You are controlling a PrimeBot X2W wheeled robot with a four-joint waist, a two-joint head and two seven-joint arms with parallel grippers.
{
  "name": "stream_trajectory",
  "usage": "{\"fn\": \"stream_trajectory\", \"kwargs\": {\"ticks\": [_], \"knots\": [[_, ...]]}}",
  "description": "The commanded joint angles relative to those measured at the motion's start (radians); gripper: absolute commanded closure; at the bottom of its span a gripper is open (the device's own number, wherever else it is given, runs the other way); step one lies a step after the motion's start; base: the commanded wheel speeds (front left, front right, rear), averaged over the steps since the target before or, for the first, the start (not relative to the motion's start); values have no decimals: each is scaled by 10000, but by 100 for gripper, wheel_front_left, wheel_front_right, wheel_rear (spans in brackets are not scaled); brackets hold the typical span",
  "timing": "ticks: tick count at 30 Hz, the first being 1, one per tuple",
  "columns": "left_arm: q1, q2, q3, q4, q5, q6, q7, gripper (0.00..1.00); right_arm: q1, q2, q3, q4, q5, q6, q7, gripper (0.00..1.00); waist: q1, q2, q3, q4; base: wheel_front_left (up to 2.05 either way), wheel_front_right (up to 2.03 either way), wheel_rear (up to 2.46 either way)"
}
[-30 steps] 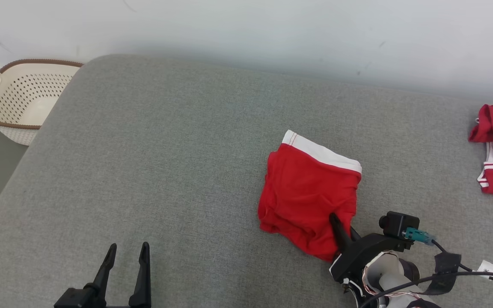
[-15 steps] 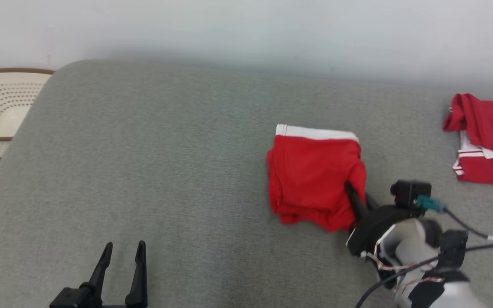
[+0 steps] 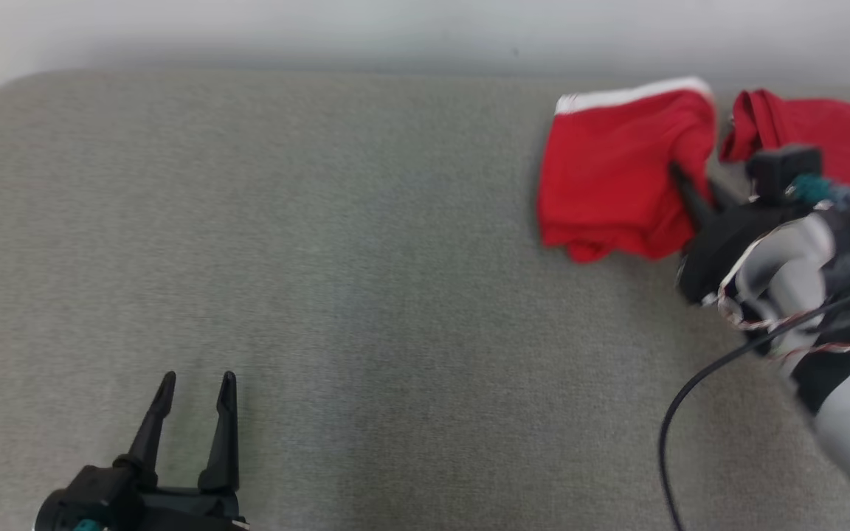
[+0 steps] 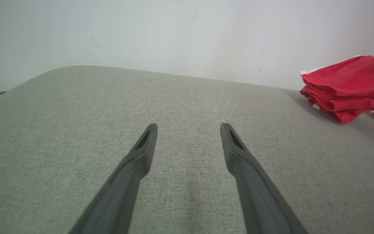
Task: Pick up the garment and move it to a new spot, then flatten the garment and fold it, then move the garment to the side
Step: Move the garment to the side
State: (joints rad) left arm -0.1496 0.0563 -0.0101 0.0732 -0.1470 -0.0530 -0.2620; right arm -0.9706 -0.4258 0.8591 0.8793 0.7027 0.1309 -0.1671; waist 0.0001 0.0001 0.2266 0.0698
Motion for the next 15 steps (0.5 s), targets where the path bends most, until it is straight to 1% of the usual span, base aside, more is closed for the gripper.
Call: {"fn": "stream_trajectory", "kwargs": {"ticks": [1,9,11,15], "knots": [[-106,93,57,-50,48,-60,-42,0,-164,-127,59,27,-15,-5,12,100,-1,-1,509,-437,0,0,0],[-371,337,318,-596,182,-201,-42,0,-1672,-1030,792,537,142,-7,491,100,-1,-1,1295,-810,0,0,0],[-388,418,381,-744,213,-233,-42,0,-1996,-1140,989,523,205,-5,600,100,-1,-1,1484,-893,0,0,0],[-439,576,505,-1038,261,-261,-42,0,-2772,-1649,1425,626,137,-7,781,100,-1,-1,1826,-1031,0,0,0]]}}
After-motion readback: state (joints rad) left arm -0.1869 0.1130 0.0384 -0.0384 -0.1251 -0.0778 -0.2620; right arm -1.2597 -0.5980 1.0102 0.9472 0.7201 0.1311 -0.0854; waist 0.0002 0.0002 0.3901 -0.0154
